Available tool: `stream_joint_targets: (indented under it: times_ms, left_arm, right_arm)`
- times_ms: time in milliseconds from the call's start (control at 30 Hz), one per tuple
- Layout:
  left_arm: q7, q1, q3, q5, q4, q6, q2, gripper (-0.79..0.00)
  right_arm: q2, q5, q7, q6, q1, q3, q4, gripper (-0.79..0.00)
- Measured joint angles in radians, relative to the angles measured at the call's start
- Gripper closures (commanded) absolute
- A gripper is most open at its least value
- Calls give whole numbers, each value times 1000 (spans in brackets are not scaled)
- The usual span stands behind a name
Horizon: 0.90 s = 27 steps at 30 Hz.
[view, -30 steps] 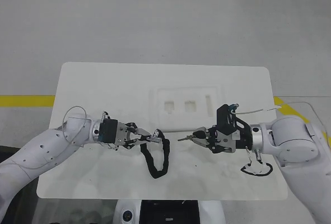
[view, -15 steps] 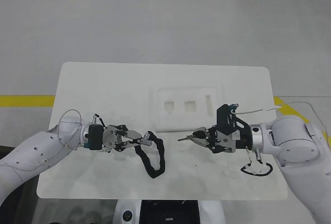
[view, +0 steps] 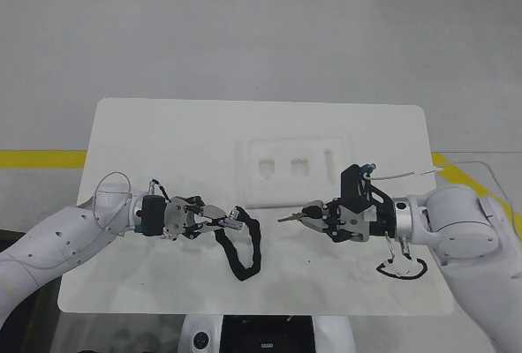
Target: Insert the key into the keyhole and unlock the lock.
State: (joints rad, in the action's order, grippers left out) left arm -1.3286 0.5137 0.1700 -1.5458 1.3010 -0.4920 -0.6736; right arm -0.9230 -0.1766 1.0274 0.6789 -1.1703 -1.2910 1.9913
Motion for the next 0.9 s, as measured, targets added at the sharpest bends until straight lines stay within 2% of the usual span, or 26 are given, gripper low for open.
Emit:
stream_joint_targets:
  times_ms: [400,900]
  left_arm:
    - [0,0,0,0,0,0,0,0]
    - [0,0,0,0,0,0,0,0]
  right_arm:
    - [-10,-41,-51,7,34,115,11,0]
    - [-37,-194,-233,64,89,231,-38,0]
